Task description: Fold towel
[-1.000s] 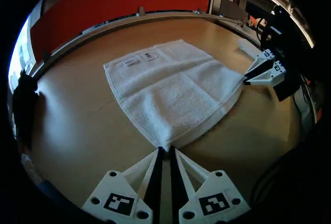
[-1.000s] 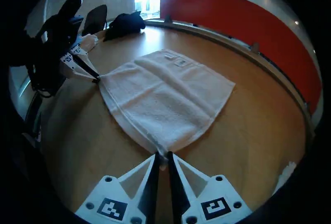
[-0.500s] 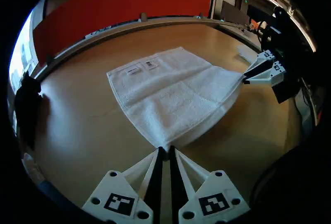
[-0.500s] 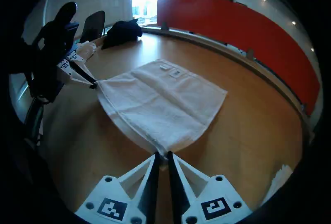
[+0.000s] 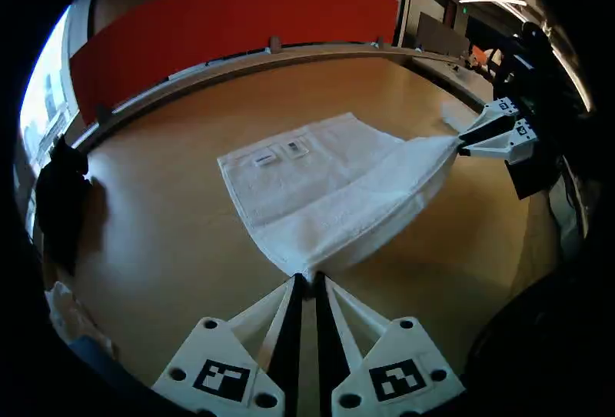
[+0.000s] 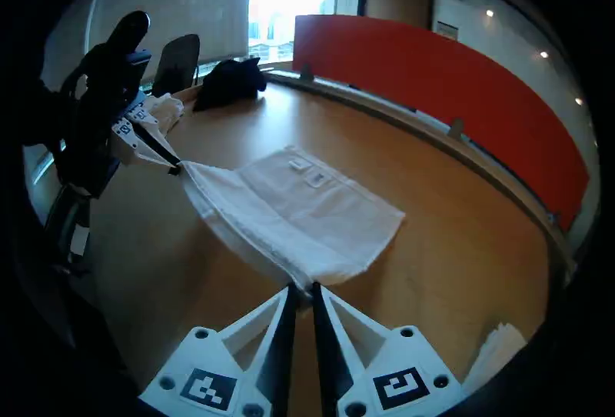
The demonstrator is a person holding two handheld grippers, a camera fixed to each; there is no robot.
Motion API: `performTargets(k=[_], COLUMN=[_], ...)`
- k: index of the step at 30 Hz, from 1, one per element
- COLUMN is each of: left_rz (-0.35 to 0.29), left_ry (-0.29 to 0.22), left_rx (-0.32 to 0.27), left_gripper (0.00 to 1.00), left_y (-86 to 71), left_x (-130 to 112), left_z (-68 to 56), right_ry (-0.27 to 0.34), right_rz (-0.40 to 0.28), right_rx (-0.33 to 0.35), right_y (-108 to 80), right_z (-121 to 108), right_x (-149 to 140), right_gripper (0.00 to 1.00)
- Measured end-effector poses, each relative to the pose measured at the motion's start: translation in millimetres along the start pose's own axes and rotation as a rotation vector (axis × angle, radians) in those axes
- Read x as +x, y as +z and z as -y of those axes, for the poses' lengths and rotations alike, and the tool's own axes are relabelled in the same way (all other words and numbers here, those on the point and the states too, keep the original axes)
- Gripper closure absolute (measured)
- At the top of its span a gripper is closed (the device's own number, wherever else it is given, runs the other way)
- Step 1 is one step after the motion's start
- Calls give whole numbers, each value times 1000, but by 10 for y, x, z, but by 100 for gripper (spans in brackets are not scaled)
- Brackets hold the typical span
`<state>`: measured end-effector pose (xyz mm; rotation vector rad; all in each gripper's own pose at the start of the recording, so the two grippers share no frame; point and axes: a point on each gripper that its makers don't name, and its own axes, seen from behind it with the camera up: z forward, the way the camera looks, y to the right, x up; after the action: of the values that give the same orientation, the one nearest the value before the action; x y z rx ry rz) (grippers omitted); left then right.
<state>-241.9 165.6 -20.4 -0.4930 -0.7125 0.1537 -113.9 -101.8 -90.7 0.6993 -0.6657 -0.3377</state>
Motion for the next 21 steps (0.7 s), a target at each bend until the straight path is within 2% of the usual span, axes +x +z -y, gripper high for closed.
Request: performTargets(k=[11, 21], left_rz=[-15, -18], left_ry=[-22, -57], left_rx=[6, -3], left_gripper=[89, 89], left_y=[-286, -487], left_x=[108, 129], left_z=[-87, -209], right_ry=[6, -5], right_rz=[2, 4], right_rx=[5, 1], right_y=[-272, -422], right_z=[55, 88], right_x=[140, 202], right_gripper=[85, 85])
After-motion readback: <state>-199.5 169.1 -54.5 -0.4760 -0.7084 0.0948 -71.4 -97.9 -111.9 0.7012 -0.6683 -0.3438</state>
